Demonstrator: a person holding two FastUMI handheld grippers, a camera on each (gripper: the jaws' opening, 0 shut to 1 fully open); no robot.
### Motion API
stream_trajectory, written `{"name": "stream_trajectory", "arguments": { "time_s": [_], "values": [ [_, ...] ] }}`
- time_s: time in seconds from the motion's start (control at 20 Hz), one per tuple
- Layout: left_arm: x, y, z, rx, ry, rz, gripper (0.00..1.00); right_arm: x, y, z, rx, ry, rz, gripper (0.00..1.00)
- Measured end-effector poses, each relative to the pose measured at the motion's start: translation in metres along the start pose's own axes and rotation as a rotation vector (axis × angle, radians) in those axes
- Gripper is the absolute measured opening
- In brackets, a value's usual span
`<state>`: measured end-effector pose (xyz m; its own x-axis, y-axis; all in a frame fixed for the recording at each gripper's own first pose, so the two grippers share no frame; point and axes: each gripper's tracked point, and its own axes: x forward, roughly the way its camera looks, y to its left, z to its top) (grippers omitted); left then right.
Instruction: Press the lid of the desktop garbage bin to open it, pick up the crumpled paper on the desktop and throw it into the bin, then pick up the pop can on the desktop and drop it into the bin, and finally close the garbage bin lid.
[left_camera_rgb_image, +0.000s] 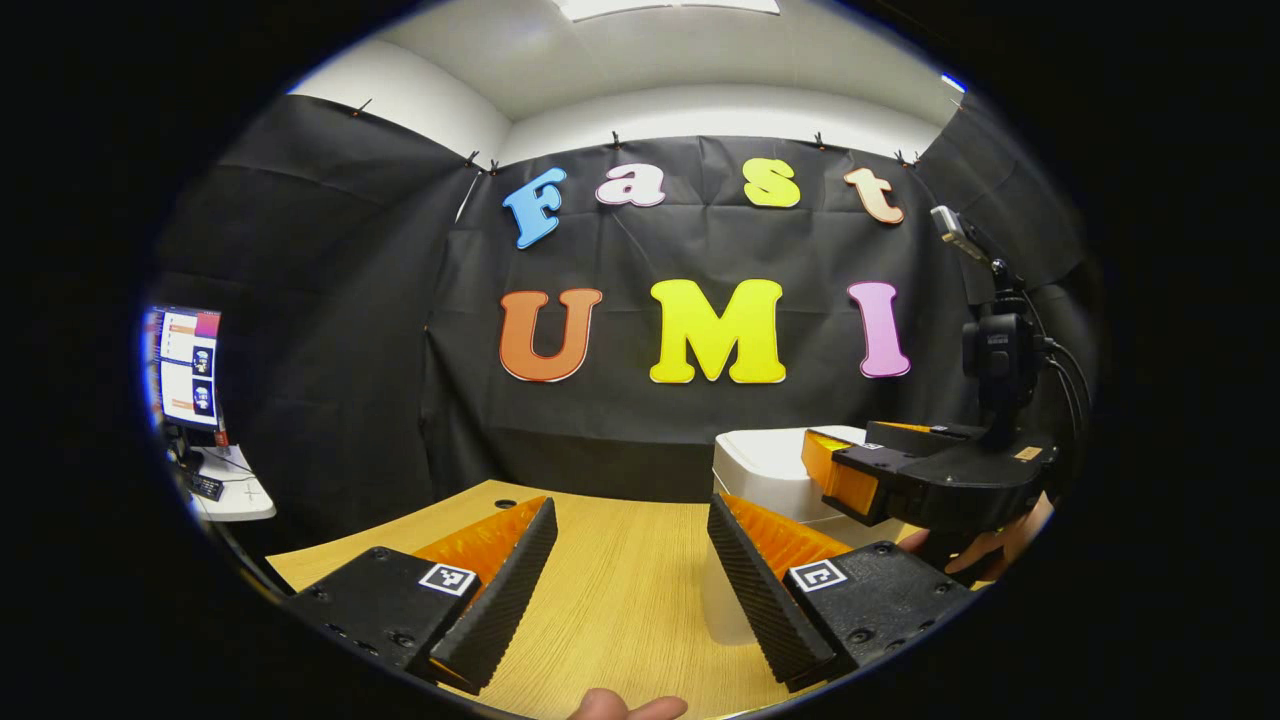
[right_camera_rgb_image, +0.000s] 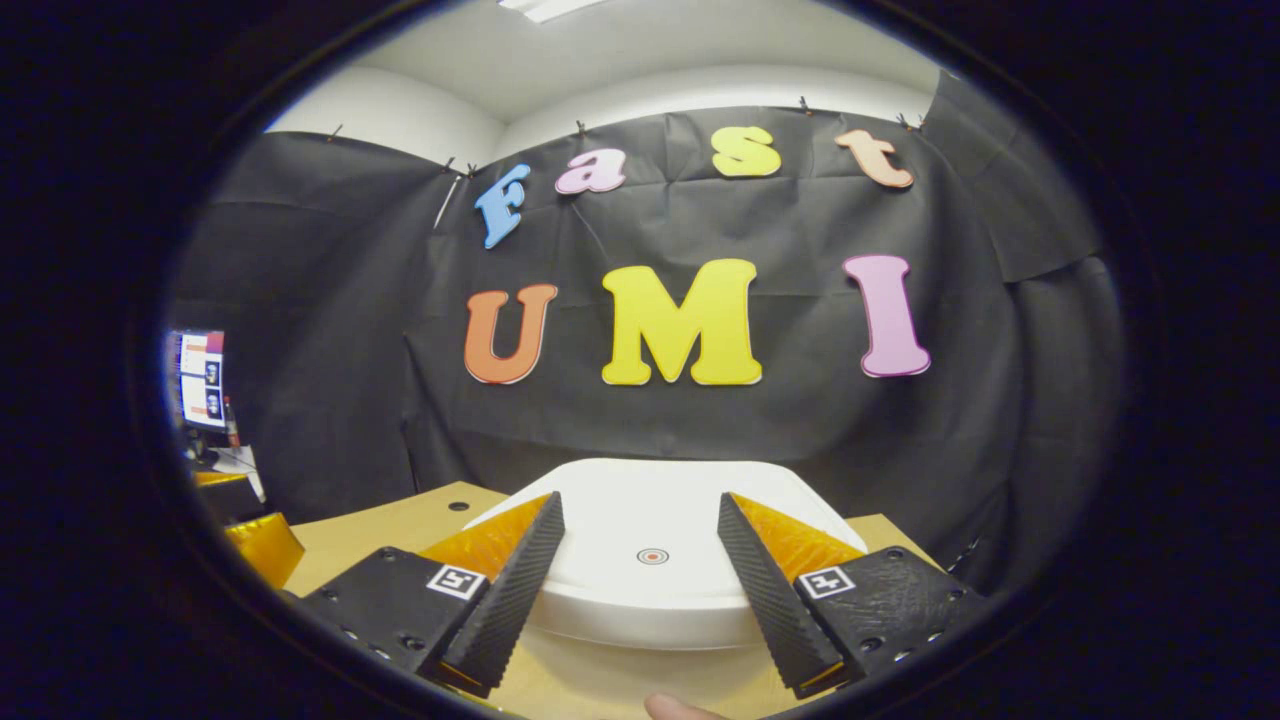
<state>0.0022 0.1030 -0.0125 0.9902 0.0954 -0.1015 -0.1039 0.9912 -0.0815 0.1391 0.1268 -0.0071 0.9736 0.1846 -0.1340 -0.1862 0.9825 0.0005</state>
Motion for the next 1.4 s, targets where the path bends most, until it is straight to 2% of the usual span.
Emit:
{"name": "stream_trajectory", "arguments": {
  "time_s": [0.1,0.25,0.55,0.7,1.0,1.4],
  "values": [
    [-0.001,-0.003,-0.003,-0.013,0.001,-0.004,0.98,0.002,0.001,0.002,0.016,-0.016,0.018,0.96],
    [-0.001,-0.006,-0.003,-0.002,0.005,-0.007,0.98,0.000,-0.008,0.009,-0.012,-0.063,-0.026,0.94],
    [0.000,-0.015,0.010,0.031,-0.028,-0.008,0.98,-0.014,-0.017,0.019,0.003,-0.096,-0.050,0.94],
    [0.002,-0.024,0.014,0.036,-0.036,-0.019,0.97,-0.036,-0.035,0.023,0.006,-0.123,-0.086,0.95],
    [0.001,-0.060,0.015,0.054,-0.040,-0.071,0.97,-0.090,-0.065,0.009,0.030,-0.120,-0.096,0.94],
    [-0.007,-0.092,0.002,0.040,-0.036,-0.128,0.97,-0.137,-0.102,-0.005,-0.001,-0.178,-0.197,0.94]
  ]
}}
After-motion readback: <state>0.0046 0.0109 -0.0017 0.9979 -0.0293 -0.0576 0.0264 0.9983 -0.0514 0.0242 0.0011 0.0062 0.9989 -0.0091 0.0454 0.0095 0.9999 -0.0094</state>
